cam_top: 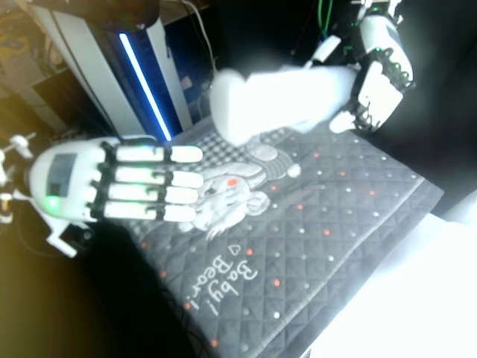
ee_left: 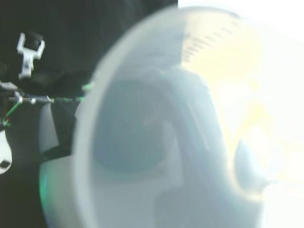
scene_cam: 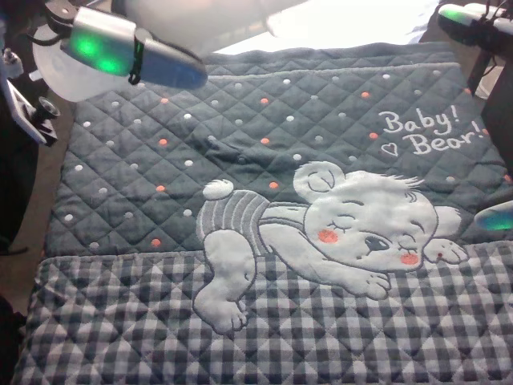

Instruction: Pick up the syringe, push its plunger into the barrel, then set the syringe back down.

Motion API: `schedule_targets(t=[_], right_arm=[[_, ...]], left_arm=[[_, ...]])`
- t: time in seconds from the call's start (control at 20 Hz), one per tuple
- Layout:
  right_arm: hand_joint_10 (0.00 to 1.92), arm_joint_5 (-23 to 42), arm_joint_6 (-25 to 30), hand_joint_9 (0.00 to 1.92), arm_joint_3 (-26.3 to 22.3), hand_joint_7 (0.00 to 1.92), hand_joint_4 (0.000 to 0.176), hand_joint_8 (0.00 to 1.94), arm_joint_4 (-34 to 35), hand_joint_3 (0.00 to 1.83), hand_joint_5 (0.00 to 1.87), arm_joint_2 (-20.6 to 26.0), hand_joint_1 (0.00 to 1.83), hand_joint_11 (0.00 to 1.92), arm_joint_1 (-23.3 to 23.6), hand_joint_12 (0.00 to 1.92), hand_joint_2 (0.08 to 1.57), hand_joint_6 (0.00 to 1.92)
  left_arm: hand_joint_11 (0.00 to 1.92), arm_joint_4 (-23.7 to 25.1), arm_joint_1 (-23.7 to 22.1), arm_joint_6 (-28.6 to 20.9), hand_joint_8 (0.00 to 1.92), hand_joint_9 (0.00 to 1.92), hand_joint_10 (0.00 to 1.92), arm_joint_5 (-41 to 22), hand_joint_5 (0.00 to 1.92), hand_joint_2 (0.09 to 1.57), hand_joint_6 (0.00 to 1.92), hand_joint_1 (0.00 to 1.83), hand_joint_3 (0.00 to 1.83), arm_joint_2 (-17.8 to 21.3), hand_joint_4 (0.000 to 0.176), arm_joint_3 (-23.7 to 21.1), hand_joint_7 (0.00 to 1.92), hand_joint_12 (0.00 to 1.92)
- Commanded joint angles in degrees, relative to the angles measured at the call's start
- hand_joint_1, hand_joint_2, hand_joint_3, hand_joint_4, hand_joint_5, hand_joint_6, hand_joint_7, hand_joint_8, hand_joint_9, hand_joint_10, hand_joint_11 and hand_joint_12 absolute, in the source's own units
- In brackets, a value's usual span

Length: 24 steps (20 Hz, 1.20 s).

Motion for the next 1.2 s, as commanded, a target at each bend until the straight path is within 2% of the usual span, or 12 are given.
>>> schedule_targets(t=[0.0, 0.15, 0.25, 0.4, 0.45, 0.5, 0.55, 0.65, 0.85, 0.95, 1.05, 1.15], right_arm=[[0.01, 6.86, 0.23, 0.15, 0.04, 0.25, 0.046, 0.01, 1.87, 0.0, 0.08, 0.19, 0.71, 0.25, 0.53, 0.02, 0.65, 0.0], [0.0, 6.87, 0.23, 0.15, 0.07, 0.25, 0.049, 0.01, 1.87, 0.0, 0.08, 0.16, 0.68, 0.25, 0.53, 0.01, 0.64, 0.0], [0.0, 6.87, 0.22, 0.15, 0.07, 0.25, 0.052, 0.0, 1.87, 0.01, 0.08, 0.16, 0.75, 0.24, 0.53, 0.01, 0.66, 0.0], [0.0, 6.88, 0.22, 0.16, 0.07, 0.25, 0.051, 0.0, 1.87, 0.01, 0.09, 0.16, 0.78, 0.24, 0.53, 0.01, 0.68, 0.0], [0.01, 6.88, 0.22, 0.17, 0.07, 0.26, 0.044, 0.01, 1.87, 0.01, 0.11, 0.16, 0.8, 0.24, 0.53, 0.01, 0.68, 0.01], [0.01, 6.88, 0.22, 0.17, 0.07, 0.27, 0.044, 0.01, 1.86, 0.01, 0.11, 0.15, 0.8, 0.24, 0.53, 0.01, 0.68, 0.01], [0.0, 6.88, 0.22, 0.16, 0.06, 0.26, 0.049, 0.0, 1.86, 0.01, 0.1, 0.15, 0.78, 0.24, 0.53, 0.01, 0.68, 0.0], [0.0, 6.88, 0.22, 0.17, 0.07, 0.26, 0.04, 0.0, 1.86, 0.0, 0.1, 0.12, 0.78, 0.25, 0.53, 0.01, 0.68, 0.0], [0.0, 6.87, 0.21, 0.17, 0.11, 0.26, 0.05, 0.0, 1.86, 0.0, 0.09, 0.03, 0.79, 0.24, 0.53, 0.01, 0.68, 0.0], [0.01, 6.87, 0.21, 0.17, 0.31, 0.24, 0.046, 0.0, 1.86, 0.0, 0.09, 0.03, 0.78, 0.26, 0.54, 0.02, 0.67, 0.0], [0.0, 6.83, 0.21, 0.17, 0.81, 0.21, 0.023, 0.0, 1.86, 0.01, 0.08, 0.04, 0.75, 0.26, 0.55, 0.02, 0.69, 0.0], [0.0, 6.77, 0.21, 0.17, 1.5, 0.2, 0.02, 0.0, 2.3, 0.01, 0.08, 0.03, 0.69, 0.26, 0.7, 0.01, 0.7, 0.0]], left_arm=[[1.27, -5.14, -0.11, -1.91, 1.92, 1.17, 1.92, -9.19, 0.88, 1.2, 1.92, 1.57, 0.02, 0.69, 0.176, 0.0, 1.09, 1.92], [1.3, -7.56, 0.96, -2.59, 1.92, 1.17, 1.92, -11.65, 0.94, 1.22, 1.92, 1.56, 0.02, 1.05, 0.176, 0.01, 1.08, 1.92], [1.26, -9.38, 1.76, -2.92, 1.92, 1.18, 1.92, -13.6, 1.03, 1.24, 1.92, 1.55, 0.01, 1.2, 0.175, 0.01, 1.14, 1.92], [1.28, -11.11, 2.55, -2.92, 1.92, 1.19, 1.92, -15.43, 1.05, 1.22, 1.92, 1.57, 0.0, 1.4, 0.173, -0.01, 1.15, 1.92], [1.33, -11.85, 2.85, -2.92, 1.92, 1.26, 1.92, -16.17, 1.07, 1.21, 1.92, 1.55, 0.0, 1.48, 0.175, -0.01, 1.21, 1.92], [1.36, -12.34, 3.08, -2.92, 1.92, 1.28, 1.92, -16.66, 1.08, 1.21, 1.92, 1.55, 0.0, 1.57, 0.176, -0.01, 1.23, 1.92], [1.38, -12.88, 3.36, -2.92, 1.92, 1.28, 1.92, -17.31, 1.08, 1.21, 1.92, 1.55, 0.0, 1.67, 0.176, -0.04, 1.23, 1.92], [1.39, -13.92, 3.89, -3.16, 1.92, 1.26, 1.92, -18.68, 1.09, 1.19, 1.92, 1.57, 0.0, 1.94, 0.175, -0.32, 1.23, 1.92], [1.37, -14.01, 3.93, -3.83, 1.92, 1.23, 1.92, -19.28, 1.12, 1.12, 1.92, 1.61, 0.0, 2.02, 0.175, -0.6, 1.25, 1.92], [1.38, -13.98, 3.93, -3.83, 1.92, 1.23, 1.92, -19.06, 1.11, 1.13, 1.92, 1.61, 0.0, 2.01, 0.175, -0.59, 1.25, 1.92], [1.37, -14.07, 3.87, -3.83, 1.92, 1.24, 1.92, -18.9, 1.11, 1.13, 1.92, 1.6, 0.0, 1.92, 0.175, -0.44, 1.25, 1.92], [1.37, -14.4, 3.48, -3.84, 1.92, 1.23, 1.92, -18.9, 1.11, 1.13, 1.92, 1.61, 0.0, 1.68, 0.175, -0.09, 1.25, 1.92]])
